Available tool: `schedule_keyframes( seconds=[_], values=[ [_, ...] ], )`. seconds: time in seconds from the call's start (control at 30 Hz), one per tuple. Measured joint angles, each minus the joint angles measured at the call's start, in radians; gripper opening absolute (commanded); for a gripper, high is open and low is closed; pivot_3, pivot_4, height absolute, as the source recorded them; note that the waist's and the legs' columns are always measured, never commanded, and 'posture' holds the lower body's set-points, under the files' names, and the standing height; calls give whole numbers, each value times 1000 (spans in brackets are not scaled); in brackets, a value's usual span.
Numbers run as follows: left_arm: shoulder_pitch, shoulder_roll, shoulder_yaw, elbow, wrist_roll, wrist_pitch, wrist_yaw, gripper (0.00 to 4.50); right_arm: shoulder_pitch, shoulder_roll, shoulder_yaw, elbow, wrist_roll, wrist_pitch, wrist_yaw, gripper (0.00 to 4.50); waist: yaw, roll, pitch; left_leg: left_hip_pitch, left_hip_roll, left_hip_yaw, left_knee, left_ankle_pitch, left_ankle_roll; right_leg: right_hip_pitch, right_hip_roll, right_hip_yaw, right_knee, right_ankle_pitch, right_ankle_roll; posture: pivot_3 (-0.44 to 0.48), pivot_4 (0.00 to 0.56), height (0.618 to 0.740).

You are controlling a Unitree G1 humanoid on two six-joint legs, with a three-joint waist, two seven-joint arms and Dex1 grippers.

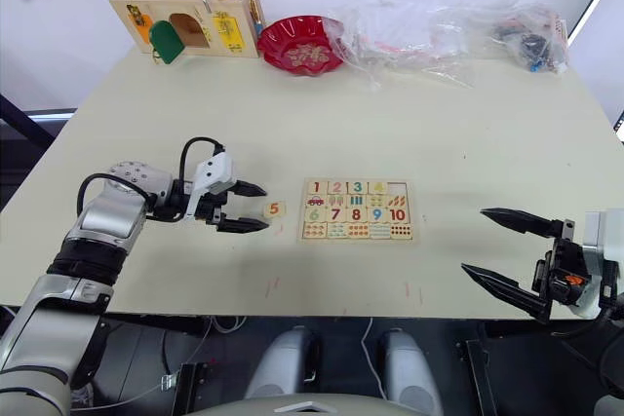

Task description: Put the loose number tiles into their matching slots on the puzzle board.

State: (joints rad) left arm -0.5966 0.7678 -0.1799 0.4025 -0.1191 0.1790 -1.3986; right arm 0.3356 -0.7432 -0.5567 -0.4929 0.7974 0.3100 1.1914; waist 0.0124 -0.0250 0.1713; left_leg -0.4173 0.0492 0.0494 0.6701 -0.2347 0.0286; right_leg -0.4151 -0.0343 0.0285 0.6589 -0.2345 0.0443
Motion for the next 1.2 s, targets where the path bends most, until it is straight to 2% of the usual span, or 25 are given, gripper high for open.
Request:
schedule_keyframes(
  seconds=[0.03,0.37,0.43,0.57,0.8,0.9,1.07,1.2],
  values=[
    [-1,-3,0,1,1,-2,1,3180,0,2,1,0,-1,-5,-1,4500,0,0,0,0,0,0,0,0,0,0,0,0,0,0,0,0,150,740],
    [-1,-21,0,2,9,-19,7,3180,0,3,24,0,-7,-9,-13,4500,0,0,0,0,0,0,0,0,0,0,0,0,0,0,0,0,150,740],
    [-1,-21,0,2,10,-23,7,2629,-1,3,28,0,-7,-9,-16,4500,0,0,0,0,0,0,0,0,0,0,0,0,0,0,0,0,150,740],
    [-1,-27,1,6,13,-37,8,1032,-1,3,29,0,-7,-9,-22,4500,0,0,0,0,0,0,0,0,0,0,0,0,0,0,0,0,150,740],
    [-3,-24,5,4,8,-40,3,992,-2,4,30,-1,-8,-9,-34,4500,0,0,0,0,0,0,0,0,0,0,0,0,0,1,0,0,150,740],
    [-36,12,5,-32,4,10,-18,992,-2,16,30,-2,-10,-12,-47,4500,1,-1,0,0,0,-1,0,0,0,0,0,-1,0,0,0,0,150,740],
    [-147,55,-10,-150,-3,142,-74,992,1,37,29,-5,-11,-22,-71,4500,1,-1,0,0,-1,-1,0,0,0,1,0,0,0,0,1,0,150,740],
    [-262,49,-115,-208,30,273,-118,992,11,46,21,-9,-14,-35,-88,4500,5,-2,1,-1,-2,-3,1,0,0,1,1,-1,0,-1,3,0,150,740]
  ],
)
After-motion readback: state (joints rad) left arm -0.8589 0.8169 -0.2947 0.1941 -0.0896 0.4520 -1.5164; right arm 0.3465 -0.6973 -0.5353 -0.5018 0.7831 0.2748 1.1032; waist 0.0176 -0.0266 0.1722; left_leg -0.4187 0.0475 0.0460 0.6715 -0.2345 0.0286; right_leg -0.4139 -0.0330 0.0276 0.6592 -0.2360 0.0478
